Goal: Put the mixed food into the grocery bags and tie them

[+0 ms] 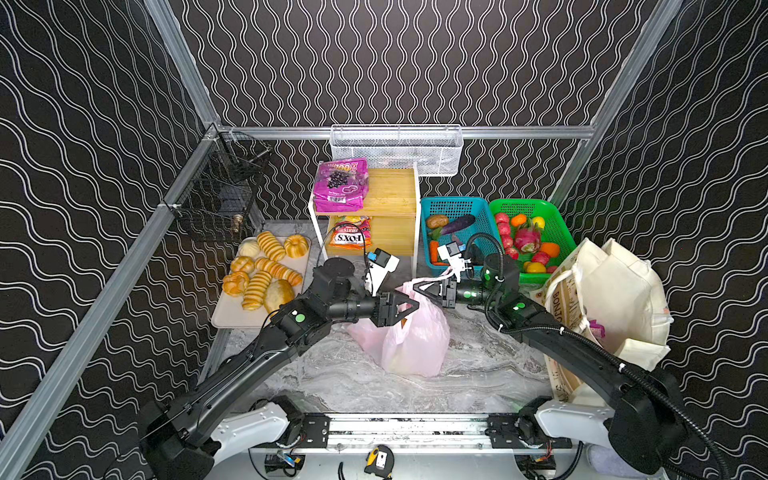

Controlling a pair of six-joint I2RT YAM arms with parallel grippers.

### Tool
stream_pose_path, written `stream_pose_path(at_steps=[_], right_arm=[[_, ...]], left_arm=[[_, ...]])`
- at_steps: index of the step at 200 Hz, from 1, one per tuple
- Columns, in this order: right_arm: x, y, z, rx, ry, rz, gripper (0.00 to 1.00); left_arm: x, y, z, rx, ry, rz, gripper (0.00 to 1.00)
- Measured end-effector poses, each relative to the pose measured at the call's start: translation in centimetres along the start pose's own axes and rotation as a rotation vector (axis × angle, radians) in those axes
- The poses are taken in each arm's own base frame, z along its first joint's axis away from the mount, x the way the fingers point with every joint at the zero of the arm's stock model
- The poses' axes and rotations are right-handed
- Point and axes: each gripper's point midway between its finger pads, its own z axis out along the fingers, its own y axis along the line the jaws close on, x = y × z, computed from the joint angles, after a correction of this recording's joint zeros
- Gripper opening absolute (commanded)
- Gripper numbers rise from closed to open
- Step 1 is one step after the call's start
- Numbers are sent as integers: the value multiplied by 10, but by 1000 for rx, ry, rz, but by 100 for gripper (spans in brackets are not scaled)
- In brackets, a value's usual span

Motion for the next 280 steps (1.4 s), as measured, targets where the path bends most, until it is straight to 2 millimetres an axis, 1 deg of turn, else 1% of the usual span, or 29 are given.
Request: stream_pose_path(at_steps=[19, 33, 41, 50, 68, 73, 82, 99, 128, 151, 165, 181, 209, 231, 256, 280], right_arm=[[0, 2, 0, -11, -5, -17, 0], [0, 4, -1, -21, -7, -30, 0], [0, 6, -1, -28, -8, -42, 0], [1, 9, -2, -40, -9, -56, 0], [1, 14, -3, -60, -8, -80, 0], [1, 15, -3, -66, -8, -88, 0], [1, 17, -3, -74, -5, -97, 0], [1, 18, -3, -79, -3, -109, 0], [1, 19, -3, -83, -2, -116, 0], [1, 19, -3, -82, -1, -114, 0], [1, 19, -3, -82, -1, -117, 0], [1, 20, -3, -83, -2, -119, 0], [-1, 23, -2, -88, -2, -127, 0], [-2, 23, -2, -88, -4, -134, 0], [-2, 23, -2, -89, -4, -138, 0], [-1, 23, -2, -89, -4, -138, 0]], left_arm=[[-6, -8, -9, -9, 1, 60, 61], [-12, -6, -11, -45, 9, 124, 67], [-14, -2, -10, -71, 21, 163, 71], [-13, 4, -7, -96, 50, 209, 73], [-6, 18, 0, -137, 124, 291, 76], [-4, 21, 2, -141, 146, 313, 79], [0, 25, 6, -141, 184, 359, 81], [6, 27, 12, -113, 251, 441, 82], [8, 28, 19, -53, 331, 546, 82], [16, 37, 25, -42, 413, 579, 82], [18, 43, 25, -57, 443, 593, 82], [17, 42, 19, -74, 444, 601, 83], [5, 24, 0, -84, 361, 653, 84], [-4, 16, -14, -102, 302, 677, 83], [-13, 18, -27, -126, 269, 674, 82], [-14, 31, -32, -144, 283, 638, 84]])
